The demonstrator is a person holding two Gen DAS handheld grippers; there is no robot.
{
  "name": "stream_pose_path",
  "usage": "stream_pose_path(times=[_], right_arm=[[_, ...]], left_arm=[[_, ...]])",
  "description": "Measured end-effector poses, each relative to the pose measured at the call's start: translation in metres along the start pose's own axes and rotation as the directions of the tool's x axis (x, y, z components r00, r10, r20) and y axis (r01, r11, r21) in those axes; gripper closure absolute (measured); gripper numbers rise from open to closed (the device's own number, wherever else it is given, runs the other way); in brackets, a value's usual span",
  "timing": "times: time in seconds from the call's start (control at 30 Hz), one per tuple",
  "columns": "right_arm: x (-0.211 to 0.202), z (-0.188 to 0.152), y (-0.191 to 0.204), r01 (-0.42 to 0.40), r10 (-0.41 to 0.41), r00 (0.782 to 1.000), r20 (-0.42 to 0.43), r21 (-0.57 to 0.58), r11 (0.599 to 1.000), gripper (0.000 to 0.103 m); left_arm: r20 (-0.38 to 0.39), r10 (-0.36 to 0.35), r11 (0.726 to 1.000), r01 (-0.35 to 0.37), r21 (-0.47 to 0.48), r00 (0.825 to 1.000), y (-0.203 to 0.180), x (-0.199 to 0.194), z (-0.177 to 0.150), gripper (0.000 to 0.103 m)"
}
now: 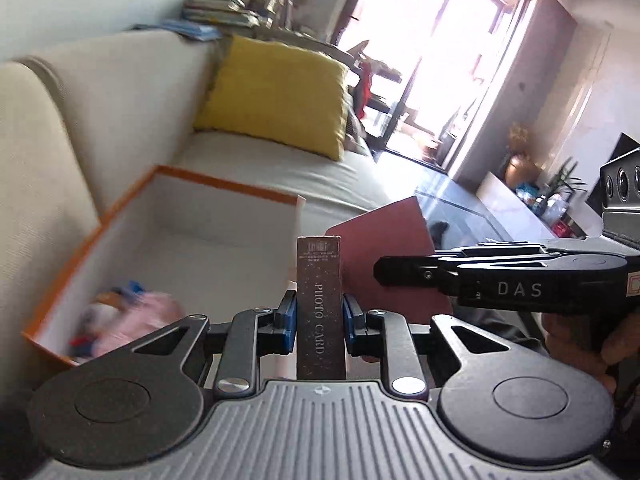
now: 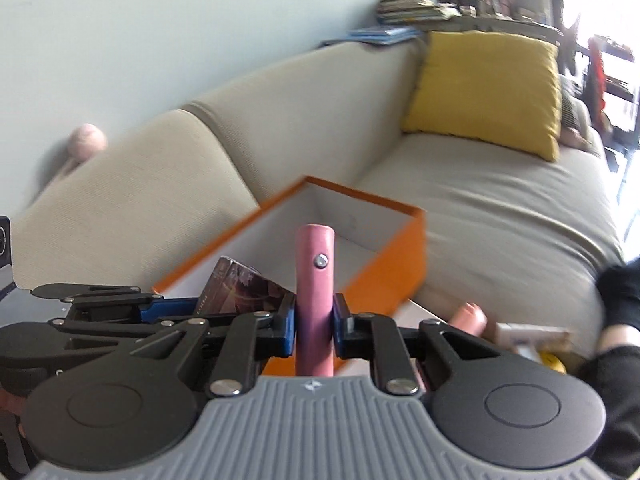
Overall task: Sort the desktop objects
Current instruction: 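Lift the PHOTO CARD pack with the left gripper while the right lifts the pink umbrella, then carry the PHOTO CARD pack with the left gripper while the right carries the umbrella over the box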
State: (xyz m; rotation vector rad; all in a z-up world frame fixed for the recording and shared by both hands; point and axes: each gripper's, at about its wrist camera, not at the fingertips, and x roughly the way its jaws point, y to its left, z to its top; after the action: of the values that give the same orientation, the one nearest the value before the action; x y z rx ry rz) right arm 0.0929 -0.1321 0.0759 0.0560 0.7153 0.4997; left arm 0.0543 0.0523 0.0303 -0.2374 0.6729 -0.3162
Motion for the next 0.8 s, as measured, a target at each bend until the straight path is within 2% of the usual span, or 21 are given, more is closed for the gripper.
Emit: stream_pose_path(times=[0.2, 0.37, 0.6, 0.7, 0.8], right_arm=[[0.03, 0.026, 0.036, -0.052, 0.052, 0.999, -0.012, -0.033, 0.998, 0.084], [0.066, 0.034, 0.052, -0.046, 0.043, 0.997, -0.071, -0.038, 0.998, 0.084], [0.102, 0.034, 0.053, 0.026, -0.034, 0.989, -0.141, -0.059, 0.998, 0.084], [0.113, 0.035, 0.047, 0.049, -0.055, 0.986, -0.159, -0.042, 0.998, 0.084], [0.119, 0.033, 0.041, 0.058, -0.062, 0.984, -0.169, -0.031, 0.998, 0.084]], left_arm=[[0.007, 0.071, 0.997, -0.071, 0.005, 0.997, 0.036, -0.017, 0.013, 0.078], [-0.046, 0.096, 0.995, -0.096, 0.009, 0.994, 0.065, -0.009, 0.015, 0.078], [-0.114, 0.05, 0.999, -0.047, 0.025, 0.992, 0.092, 0.009, 0.02, 0.078], [-0.14, 0.037, 0.999, -0.032, 0.038, 0.989, 0.095, 0.021, 0.023, 0.078], [-0.175, -0.007, 0.999, 0.015, 0.044, 0.985, 0.092, 0.037, 0.026, 0.078]])
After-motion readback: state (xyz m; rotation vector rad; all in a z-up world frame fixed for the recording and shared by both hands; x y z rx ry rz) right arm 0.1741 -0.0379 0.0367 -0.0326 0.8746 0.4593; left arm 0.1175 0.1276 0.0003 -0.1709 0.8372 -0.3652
